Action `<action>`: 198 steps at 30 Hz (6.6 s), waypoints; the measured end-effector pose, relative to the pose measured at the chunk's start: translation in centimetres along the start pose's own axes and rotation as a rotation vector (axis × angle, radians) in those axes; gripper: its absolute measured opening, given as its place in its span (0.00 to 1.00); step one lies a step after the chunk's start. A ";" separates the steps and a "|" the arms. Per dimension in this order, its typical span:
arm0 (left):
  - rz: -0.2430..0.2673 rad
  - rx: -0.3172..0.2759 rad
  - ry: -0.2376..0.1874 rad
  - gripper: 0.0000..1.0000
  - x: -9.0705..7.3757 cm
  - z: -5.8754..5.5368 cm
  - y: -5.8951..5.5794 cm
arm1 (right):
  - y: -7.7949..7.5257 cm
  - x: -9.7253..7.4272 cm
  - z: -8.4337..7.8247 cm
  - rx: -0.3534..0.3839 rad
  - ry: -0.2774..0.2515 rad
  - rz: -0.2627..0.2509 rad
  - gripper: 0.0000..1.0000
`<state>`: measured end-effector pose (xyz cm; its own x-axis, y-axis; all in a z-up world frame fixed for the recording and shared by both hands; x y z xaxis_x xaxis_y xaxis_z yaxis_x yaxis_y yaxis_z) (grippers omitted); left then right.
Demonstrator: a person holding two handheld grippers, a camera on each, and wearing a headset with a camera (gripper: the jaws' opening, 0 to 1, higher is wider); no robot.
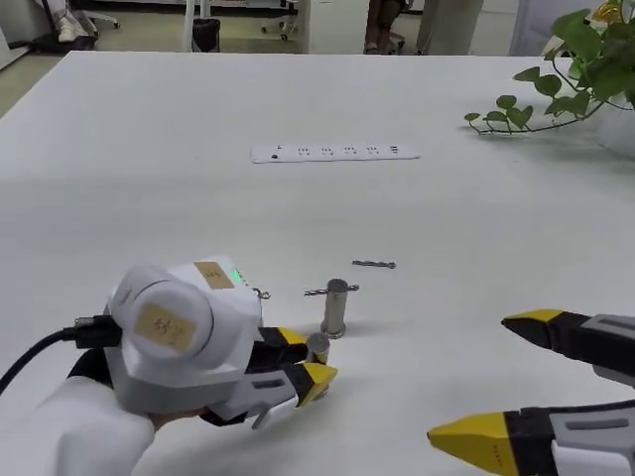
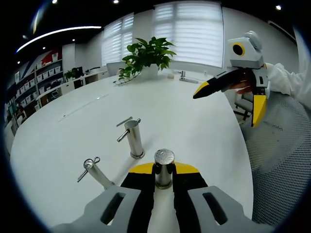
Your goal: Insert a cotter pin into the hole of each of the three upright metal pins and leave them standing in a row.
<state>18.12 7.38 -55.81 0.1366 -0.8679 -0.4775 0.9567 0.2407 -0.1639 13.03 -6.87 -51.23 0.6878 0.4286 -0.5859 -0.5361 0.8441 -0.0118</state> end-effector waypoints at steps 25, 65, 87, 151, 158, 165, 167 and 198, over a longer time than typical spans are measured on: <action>0.003 0.001 -0.126 0.49 -5.9 1.0 -0.4 | 0.1 -0.1 -0.2 -0.002 0.004 0.002 0.89; 0.051 -0.128 -0.139 0.99 -9.0 -2.2 -0.4 | -3.4 0.1 2.6 -0.146 0.014 -0.039 0.75; 0.063 -0.159 -0.150 0.99 -9.6 -3.1 -1.0 | -8.1 5.5 6.7 -0.388 0.119 0.025 0.56; 0.047 -0.207 -0.161 0.97 -10.5 -4.0 -1.3 | -8.7 17.9 5.1 -0.743 0.488 0.222 0.03; 0.048 -0.214 -0.157 0.96 -10.4 -4.2 -1.3 | -8.9 18.2 5.1 -0.753 0.512 0.236 0.03; 0.045 -0.226 -0.175 0.95 -10.6 -4.1 -1.3 | -8.8 18.2 5.1 -0.765 0.534 0.231 0.03; 0.050 -0.226 -0.175 0.95 -10.7 -4.2 -1.3 | -8.8 18.2 5.1 -0.770 0.536 0.237 0.03; 0.087 -0.230 -0.205 0.95 -11.7 -3.9 -1.0 | -9.1 17.1 5.7 -0.756 0.496 0.195 0.00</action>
<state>14.52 18.99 -53.39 0.2864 -0.9036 -0.3186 0.8592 0.3894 -0.3320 32.47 -5.39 -56.49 0.3572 0.2066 -0.9109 -0.9171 0.2623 -0.3001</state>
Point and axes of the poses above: the centre of the closed fingertips' face, and the gripper's own axes: x roughly forward along the fingers, y roughly to its left, z roughly out of its top, the point moved 4 cm from there along -x, roughly backward along the fingers, and after that the axes turned 14 degrees about -z, right-handed, at the moved point
